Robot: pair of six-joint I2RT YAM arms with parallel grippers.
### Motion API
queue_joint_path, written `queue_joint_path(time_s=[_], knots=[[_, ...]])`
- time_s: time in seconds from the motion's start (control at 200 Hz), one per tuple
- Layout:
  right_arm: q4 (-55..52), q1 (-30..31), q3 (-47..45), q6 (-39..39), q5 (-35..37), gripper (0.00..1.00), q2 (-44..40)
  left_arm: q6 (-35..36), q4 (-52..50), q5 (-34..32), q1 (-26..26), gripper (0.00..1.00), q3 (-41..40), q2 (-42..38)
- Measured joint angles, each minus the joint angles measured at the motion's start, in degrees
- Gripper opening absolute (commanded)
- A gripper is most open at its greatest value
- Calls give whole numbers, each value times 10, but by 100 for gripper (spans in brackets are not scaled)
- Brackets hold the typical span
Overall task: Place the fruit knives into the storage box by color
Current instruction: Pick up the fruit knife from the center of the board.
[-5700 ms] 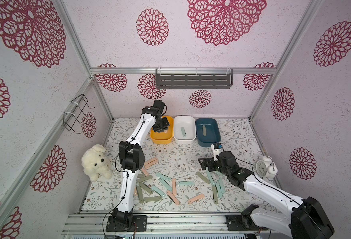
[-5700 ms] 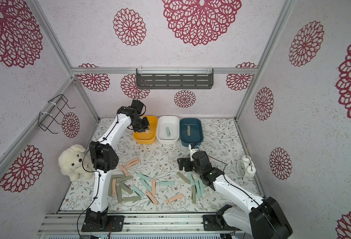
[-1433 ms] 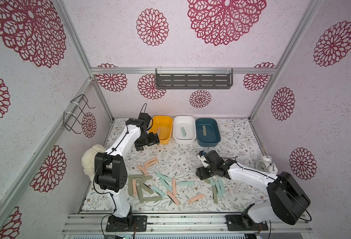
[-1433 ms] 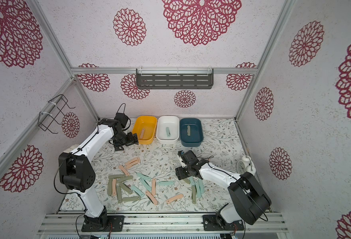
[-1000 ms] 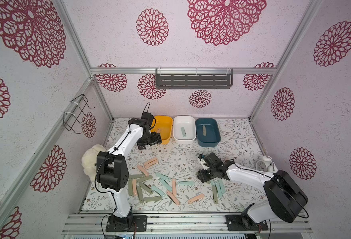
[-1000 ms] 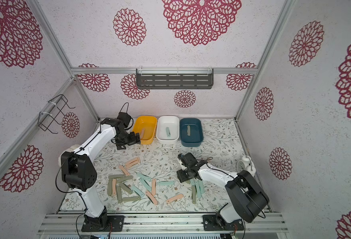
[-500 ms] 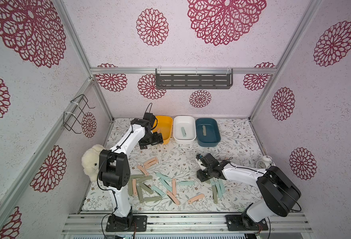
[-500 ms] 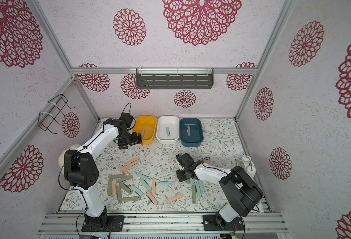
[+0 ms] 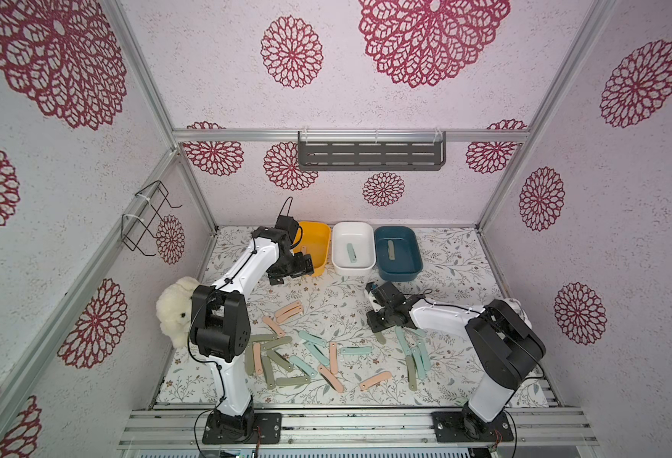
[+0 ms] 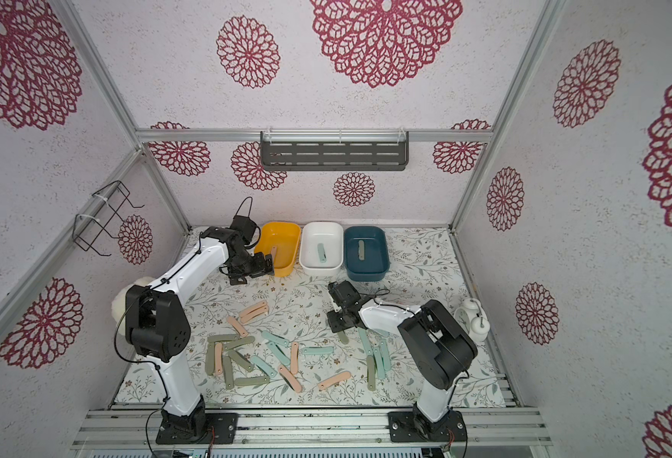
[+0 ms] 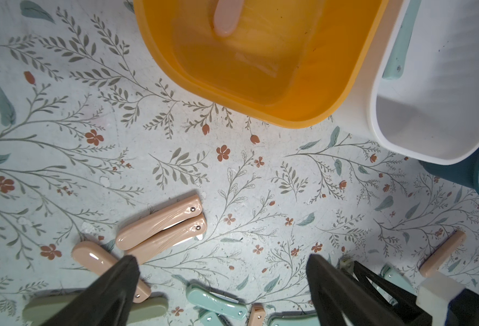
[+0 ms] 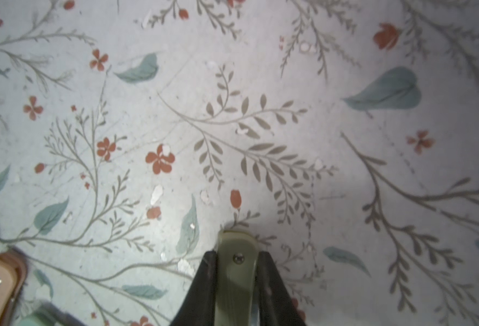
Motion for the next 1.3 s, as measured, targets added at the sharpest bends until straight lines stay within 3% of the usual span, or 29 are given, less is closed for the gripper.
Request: queue_joint_path(time_s=[0.28,1.016,1.141,1.301], knots=[[13,-24,57,0,1,9,49,6,-8,2,-3,97,41,40],[-3,-31,101,0,9,9,78,15,-8,2,-3,97,33,40],[-4,-37,104,-1,14,27,80,21,-8,2,-3,97,33,40],[-3,-43,96,-7,16,42,76,25,-8,2,-3,97,33,40]])
